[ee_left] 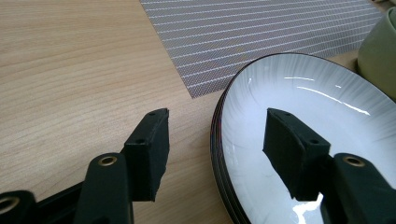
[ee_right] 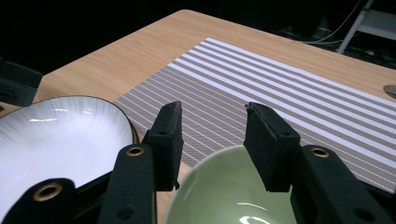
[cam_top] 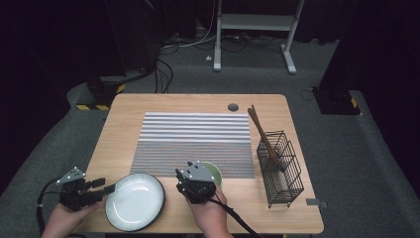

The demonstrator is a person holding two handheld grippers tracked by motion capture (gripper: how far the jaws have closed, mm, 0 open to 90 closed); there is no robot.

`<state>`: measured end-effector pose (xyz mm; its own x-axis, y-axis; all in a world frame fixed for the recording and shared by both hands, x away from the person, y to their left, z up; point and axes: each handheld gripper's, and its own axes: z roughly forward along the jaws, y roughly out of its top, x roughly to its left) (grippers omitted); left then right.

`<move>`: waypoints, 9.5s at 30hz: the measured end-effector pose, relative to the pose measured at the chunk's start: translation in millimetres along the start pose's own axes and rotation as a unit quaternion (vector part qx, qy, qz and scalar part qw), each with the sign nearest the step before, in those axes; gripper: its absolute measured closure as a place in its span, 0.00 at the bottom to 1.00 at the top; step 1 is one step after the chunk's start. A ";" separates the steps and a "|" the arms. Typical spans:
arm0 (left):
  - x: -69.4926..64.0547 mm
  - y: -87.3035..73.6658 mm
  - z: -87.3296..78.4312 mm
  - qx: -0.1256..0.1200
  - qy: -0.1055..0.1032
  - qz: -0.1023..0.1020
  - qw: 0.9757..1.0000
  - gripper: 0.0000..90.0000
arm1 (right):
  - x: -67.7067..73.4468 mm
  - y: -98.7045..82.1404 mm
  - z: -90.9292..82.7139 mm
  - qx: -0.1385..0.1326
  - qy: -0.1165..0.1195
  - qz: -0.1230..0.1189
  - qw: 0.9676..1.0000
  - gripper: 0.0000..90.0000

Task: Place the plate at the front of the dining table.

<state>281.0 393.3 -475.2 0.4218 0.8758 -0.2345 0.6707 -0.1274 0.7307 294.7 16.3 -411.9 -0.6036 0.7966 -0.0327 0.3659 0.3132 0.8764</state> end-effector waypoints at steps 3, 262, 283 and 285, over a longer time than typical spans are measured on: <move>0.4 0.0 -0.3 -0.001 0.000 -0.001 1.000 0.46 | 7.0 2.3 2.8 0.001 0.003 -0.001 1.000 0.64; 2.3 1.8 15.2 0.027 -0.001 0.012 1.000 0.89 | 73.7 -39.4 91.3 0.152 0.049 0.143 0.977 0.86; -8.2 -1.9 13.7 0.056 0.010 0.007 0.998 0.78 | 72.9 -41.9 90.7 0.141 0.031 0.130 0.981 0.86; -8.0 -1.6 13.2 0.053 0.012 0.002 0.999 0.81 | 73.4 -41.4 90.7 0.143 0.029 0.134 0.980 0.86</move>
<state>284.6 380.4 -482.9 0.4103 0.8862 -0.2150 0.7299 -0.1778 0.6600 299.6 108.6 -494.2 -0.4953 0.8417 0.2149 0.6951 0.2356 0.6792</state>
